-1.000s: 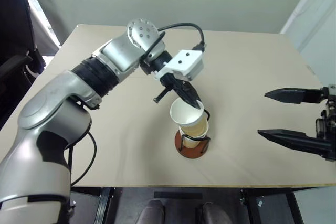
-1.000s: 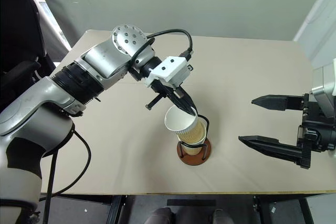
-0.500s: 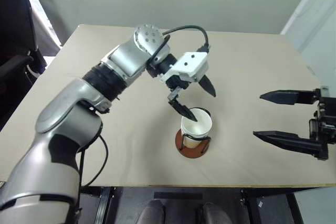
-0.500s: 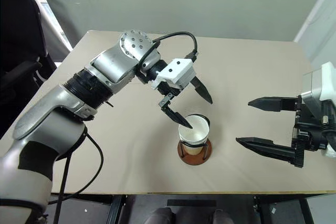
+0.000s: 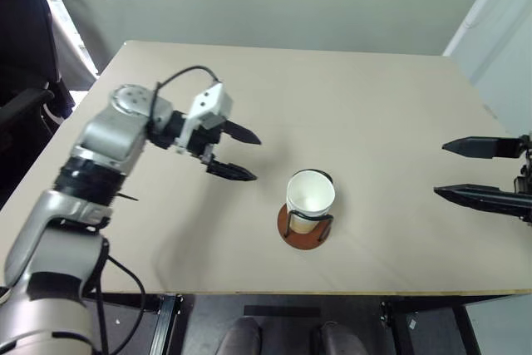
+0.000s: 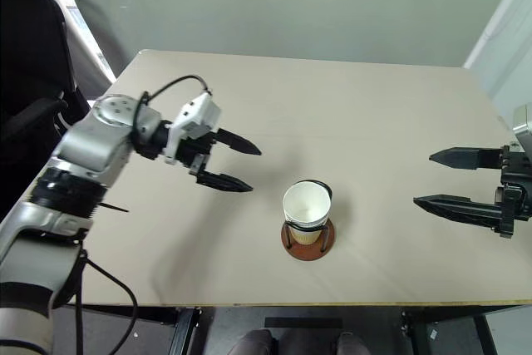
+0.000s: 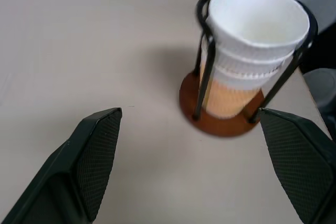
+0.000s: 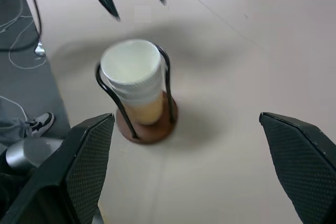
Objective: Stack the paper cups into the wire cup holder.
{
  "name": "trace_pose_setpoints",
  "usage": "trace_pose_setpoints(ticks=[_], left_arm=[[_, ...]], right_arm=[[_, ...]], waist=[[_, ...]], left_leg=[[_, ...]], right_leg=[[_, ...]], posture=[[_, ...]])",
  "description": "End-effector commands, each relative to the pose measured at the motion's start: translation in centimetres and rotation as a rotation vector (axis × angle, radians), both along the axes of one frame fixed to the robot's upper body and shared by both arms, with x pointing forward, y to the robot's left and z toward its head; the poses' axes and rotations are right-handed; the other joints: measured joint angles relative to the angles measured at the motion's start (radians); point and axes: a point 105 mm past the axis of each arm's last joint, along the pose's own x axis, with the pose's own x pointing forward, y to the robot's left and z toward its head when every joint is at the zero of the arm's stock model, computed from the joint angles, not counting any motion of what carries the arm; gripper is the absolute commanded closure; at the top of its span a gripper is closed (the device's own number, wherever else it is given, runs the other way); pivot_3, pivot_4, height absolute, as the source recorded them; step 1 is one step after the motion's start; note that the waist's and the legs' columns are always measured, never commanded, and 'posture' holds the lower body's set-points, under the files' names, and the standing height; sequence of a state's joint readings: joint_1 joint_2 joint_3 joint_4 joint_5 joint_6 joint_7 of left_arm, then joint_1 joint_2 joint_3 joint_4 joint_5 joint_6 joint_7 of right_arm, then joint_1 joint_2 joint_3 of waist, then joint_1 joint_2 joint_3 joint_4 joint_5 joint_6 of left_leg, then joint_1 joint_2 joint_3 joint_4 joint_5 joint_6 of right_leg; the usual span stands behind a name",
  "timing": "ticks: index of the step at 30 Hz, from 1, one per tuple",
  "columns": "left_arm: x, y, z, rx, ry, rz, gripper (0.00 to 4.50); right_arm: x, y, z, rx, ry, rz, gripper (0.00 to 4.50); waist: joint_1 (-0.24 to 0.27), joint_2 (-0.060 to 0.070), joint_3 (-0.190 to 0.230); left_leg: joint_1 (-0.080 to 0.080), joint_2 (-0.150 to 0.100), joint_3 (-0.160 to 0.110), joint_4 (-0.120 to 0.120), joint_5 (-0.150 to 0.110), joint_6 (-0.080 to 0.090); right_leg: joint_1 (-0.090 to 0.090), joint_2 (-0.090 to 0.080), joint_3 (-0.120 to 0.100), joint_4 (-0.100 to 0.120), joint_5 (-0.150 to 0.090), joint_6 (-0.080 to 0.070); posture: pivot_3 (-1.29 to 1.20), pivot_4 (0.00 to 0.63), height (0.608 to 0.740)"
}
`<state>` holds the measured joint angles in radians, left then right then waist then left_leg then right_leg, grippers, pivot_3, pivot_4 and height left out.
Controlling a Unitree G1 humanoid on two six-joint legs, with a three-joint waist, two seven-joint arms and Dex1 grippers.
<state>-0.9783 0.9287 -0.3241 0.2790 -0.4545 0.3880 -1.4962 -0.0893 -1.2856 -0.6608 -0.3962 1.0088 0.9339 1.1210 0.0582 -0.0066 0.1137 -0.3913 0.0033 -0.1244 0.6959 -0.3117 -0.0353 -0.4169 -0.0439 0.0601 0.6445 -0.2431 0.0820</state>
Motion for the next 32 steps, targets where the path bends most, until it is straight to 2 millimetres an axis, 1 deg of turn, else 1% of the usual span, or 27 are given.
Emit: trace_pose_setpoints(ticks=[1,4,6,9,14,21,23,28,32], left_arm=[[-1.2,1.9,0.6,-0.018,0.01,0.07,0.07],[-1.8,2.9,0.1,-0.028,0.033,0.123,0.07],[-1.6,3.6,0.5,-0.065,0.026,0.184,0.07],[-1.8,4.2,1.2,-0.116,0.03,0.222,0.07],[-2.1,4.9,1.4,-0.143,0.038,0.253,0.07],[-3.0,6.7,0.7,-0.123,0.084,0.308,0.07],[-3.0,6.8,0.4,-0.121,0.085,0.313,0.07],[-2.5,5.9,0.6,-0.154,0.068,0.31,0.07],[-2.3,5.9,0.6,-0.16,0.062,0.319,0.07]], right_arm=[[0.7,-0.9,-0.4,-0.027,0.005,-0.014,0.0],[1.1,-1.5,-1.1,-0.04,0.016,-0.032,0.0],[1.4,-2.0,-1.3,-0.039,0.02,-0.054,0.0],[1.6,-2.4,-1.2,-0.033,0.013,-0.074,0.0],[1.5,-2.6,-1.0,-0.031,0.009,-0.082,0.0],[1.4,-2.9,-0.7,-0.033,0.002,-0.098,0.0],[1.4,-2.8,-0.5,-0.024,-0.009,-0.095,0.0],[1.7,-2.8,-0.9,-0.031,0.004,-0.118,0.0],[1.8,-2.7,-0.8,-0.027,0.011,-0.123,0.0]], waist=[[-0.003,0.0,0.0],[-0.004,0.0,0.0],[0.0,0.0,0.0],[-0.001,0.0,0.0],[-0.004,0.0,0.0],[-0.006,0.0,0.0],[-0.007,0.0,0.0],[-0.003,0.0,0.0],[-0.005,0.0,0.0]], left_leg=[[0.001,0.0,0.0,-0.001,0.0,0.0],[0.004,0.0,0.001,-0.002,0.0,0.0],[0.004,0.0,-0.001,-0.002,0.0,0.0],[0.004,0.0,-0.001,-0.001,0.0,0.0],[0.005,0.0,0.0,-0.003,0.0,0.0],[0.007,0.0,0.001,-0.006,0.0,0.0],[0.008,0.0,0.001,-0.008,0.0,0.0],[0.009,0.0,0.0,-0.009,0.0,-0.001],[0.009,0.0,0.001,-0.009,0.0,-0.001]], right_leg=[[0.0,0.0,0.0,0.0,0.0,0.0],[0.002,0.0,0.0,0.001,-0.001,-0.001],[0.002,0.0,0.0,0.001,-0.001,-0.001],[0.003,-0.001,0.0,0.001,-0.001,-0.002],[0.003,-0.001,0.0,0.001,-0.001,-0.003],[0.003,-0.001,0.0,0.001,-0.002,-0.004],[0.003,-0.001,0.0,0.001,-0.002,-0.005],[0.003,-0.001,0.0,0.001,-0.002,-0.005],[0.003,-0.002,0.0,0.001,-0.002,-0.005]], posture=[[0.0,0.15,0.74],[0.0,0.15,0.74],[0.0,0.15,0.74],[0.0,0.15,0.74],[0.0,0.15,0.74],[0.0,0.15,0.74],[0.0,0.15,0.74],[0.0,0.15,0.74],[0.0,0.15,0.74]])
